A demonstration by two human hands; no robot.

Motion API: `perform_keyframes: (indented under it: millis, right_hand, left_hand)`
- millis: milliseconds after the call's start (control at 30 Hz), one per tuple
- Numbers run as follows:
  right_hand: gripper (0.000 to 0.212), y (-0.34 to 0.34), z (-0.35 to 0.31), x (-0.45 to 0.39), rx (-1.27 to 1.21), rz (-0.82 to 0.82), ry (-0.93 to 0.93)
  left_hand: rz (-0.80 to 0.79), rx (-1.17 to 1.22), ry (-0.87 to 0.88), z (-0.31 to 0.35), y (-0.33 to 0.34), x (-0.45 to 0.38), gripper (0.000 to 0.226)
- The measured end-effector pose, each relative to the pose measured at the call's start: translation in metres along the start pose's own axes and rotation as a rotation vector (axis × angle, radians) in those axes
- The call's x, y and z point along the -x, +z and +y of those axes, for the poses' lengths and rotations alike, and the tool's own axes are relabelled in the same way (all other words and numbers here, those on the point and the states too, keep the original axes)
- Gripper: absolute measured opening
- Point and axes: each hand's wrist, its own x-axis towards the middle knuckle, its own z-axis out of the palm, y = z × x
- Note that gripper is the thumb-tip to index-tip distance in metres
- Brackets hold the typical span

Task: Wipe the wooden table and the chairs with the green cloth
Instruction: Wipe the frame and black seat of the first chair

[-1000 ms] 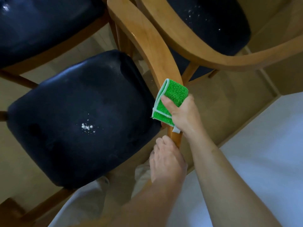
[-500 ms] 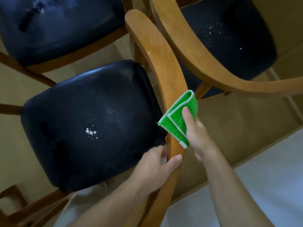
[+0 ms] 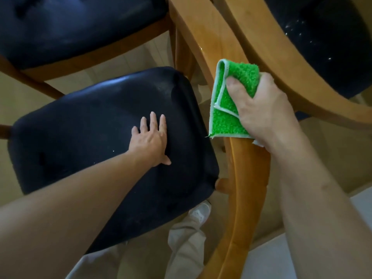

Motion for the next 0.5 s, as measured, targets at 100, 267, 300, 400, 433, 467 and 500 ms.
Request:
perform_keyframes:
  millis: [100, 267, 300, 400, 433, 467, 500]
  right_hand:
    - [0.064, 0.002, 0.005, 0.018, 0.028, 0.015, 0.009]
    - [0.068, 0.009, 0.019, 0.075, -0.063, 0.04, 0.113]
    - [0.068, 0.011, 0.02, 0.086, -0.079, 0.035, 0.158]
    - [0.068, 0.014, 0.022, 0.099, -0.093, 0.026, 0.243]
    - [0.068, 0.015, 0.022, 0.096, -0.079, 0.032, 0.246]
    - [0.068, 0.015, 0.02, 0.091, -0.06, 0.04, 0.235]
    - [0.07, 0.014, 0.018, 0.084, -0.037, 0.051, 0.213]
  left_hand:
    - [-0.071, -0.016, -0.028, 0.003, 0.0, -0.008, 0.136]
    - [-0.089, -0.028, -0.032, 0.007, -0.001, -0.012, 0.136]
    - [-0.093, -0.027, -0.033, 0.007, 0.0, -0.013, 0.136]
    - [-0.097, -0.016, -0.035, 0.009, 0.002, -0.018, 0.136]
    - [-0.096, -0.022, -0.034, 0.01, 0.003, -0.018, 0.136]
    - [-0.094, -0.027, -0.035, 0.011, 0.004, -0.019, 0.136]
    - [-0.093, -0.03, -0.038, 0.012, 0.005, -0.02, 0.136]
